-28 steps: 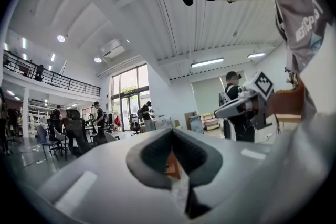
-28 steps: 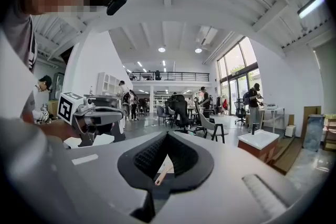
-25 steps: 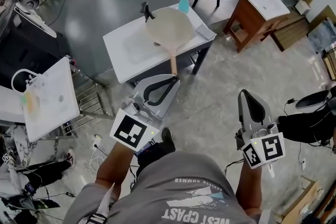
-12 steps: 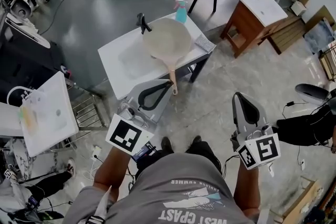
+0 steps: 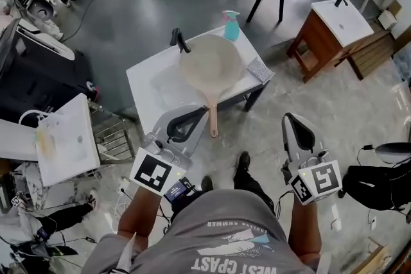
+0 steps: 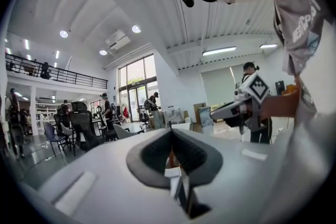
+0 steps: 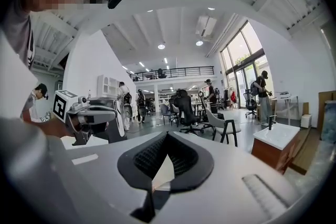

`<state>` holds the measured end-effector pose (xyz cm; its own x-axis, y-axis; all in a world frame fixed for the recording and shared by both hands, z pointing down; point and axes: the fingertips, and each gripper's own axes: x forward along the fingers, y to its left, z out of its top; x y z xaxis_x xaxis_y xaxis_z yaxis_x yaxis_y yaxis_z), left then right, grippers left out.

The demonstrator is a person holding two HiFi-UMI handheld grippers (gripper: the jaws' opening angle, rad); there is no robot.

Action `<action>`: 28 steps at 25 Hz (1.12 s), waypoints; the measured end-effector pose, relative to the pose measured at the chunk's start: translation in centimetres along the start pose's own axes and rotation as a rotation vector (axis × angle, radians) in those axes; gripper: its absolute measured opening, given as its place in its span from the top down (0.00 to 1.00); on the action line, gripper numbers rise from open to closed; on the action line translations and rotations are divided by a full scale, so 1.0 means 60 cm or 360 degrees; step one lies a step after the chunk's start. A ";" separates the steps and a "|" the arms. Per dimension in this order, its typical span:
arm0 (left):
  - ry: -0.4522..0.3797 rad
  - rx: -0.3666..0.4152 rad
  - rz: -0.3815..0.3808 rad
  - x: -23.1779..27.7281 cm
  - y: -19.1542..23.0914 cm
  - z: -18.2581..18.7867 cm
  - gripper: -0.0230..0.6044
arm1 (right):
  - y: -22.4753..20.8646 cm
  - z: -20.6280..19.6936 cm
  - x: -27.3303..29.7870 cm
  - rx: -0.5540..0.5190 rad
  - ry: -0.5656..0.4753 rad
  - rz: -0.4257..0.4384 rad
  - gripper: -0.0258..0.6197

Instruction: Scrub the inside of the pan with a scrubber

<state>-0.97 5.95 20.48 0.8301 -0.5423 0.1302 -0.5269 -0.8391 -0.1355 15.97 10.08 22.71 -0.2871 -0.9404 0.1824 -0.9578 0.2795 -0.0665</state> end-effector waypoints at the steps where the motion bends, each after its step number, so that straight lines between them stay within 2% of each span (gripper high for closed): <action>1: 0.0014 0.0006 0.0021 0.015 0.006 0.000 0.96 | -0.016 0.001 0.013 0.0002 -0.0003 0.0020 0.96; 7: 0.0054 0.0004 0.0104 0.104 0.028 0.006 0.96 | -0.102 0.007 0.080 0.0016 0.0009 0.0114 0.96; 18: 0.0144 0.0012 0.0299 0.198 0.064 0.003 0.96 | -0.199 0.007 0.178 0.0045 -0.0002 0.0318 0.96; 22: 0.0194 -0.0009 0.0361 0.210 0.079 -0.015 0.96 | -0.224 -0.011 0.224 0.0052 0.0033 0.0361 0.96; 28: 0.0276 -0.0067 0.0382 0.225 0.132 -0.064 0.96 | -0.244 -0.045 0.304 0.0060 0.0109 0.0351 0.96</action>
<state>5.37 -8.19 24.94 0.6393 -0.7217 0.2655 -0.7143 -0.6852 -0.1424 24.75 -10.62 29.66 -0.4906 -0.8417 0.2254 -0.8711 0.4681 -0.1481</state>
